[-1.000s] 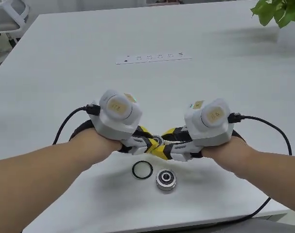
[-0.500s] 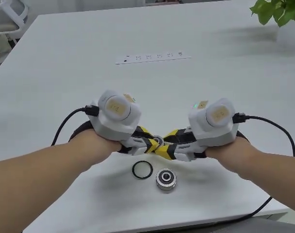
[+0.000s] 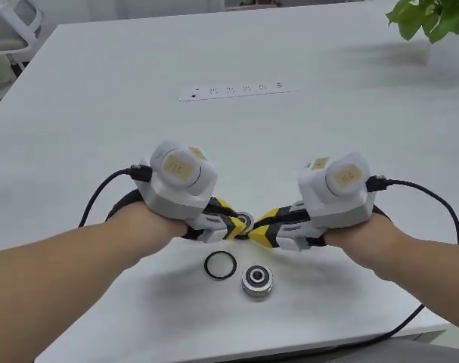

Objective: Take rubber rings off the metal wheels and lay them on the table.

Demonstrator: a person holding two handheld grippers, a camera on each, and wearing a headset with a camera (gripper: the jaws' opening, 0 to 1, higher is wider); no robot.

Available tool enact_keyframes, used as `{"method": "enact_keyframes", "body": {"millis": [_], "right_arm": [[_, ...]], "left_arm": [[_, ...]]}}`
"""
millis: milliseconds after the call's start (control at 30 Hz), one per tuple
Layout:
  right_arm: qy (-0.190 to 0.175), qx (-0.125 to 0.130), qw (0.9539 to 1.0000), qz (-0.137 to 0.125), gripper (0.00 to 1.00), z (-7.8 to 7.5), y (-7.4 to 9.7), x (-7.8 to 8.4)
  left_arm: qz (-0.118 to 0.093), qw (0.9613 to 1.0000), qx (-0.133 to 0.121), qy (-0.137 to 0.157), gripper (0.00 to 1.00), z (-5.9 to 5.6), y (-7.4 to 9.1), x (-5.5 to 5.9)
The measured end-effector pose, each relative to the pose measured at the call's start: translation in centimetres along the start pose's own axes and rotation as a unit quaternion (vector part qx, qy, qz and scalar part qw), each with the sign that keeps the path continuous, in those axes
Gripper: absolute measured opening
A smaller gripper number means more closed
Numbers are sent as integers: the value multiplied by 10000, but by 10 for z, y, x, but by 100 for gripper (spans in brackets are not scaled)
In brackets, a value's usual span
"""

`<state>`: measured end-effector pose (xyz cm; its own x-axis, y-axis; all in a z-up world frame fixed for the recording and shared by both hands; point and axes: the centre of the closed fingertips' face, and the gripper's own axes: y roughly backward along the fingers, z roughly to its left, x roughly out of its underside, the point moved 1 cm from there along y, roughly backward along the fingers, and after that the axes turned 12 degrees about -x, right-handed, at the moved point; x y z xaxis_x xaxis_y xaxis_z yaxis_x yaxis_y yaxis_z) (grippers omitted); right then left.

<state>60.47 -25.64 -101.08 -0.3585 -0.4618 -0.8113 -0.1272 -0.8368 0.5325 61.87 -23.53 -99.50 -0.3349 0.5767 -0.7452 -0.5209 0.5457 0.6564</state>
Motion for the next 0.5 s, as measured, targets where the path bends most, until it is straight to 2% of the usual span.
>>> {"method": "enact_keyframes", "body": {"millis": [500], "right_arm": [[-427, -42, 9989, -178, 3, 0, 1, 1]], "left_arm": [[5, 10000, -37, 51, 13, -1, -1, 0]]}}
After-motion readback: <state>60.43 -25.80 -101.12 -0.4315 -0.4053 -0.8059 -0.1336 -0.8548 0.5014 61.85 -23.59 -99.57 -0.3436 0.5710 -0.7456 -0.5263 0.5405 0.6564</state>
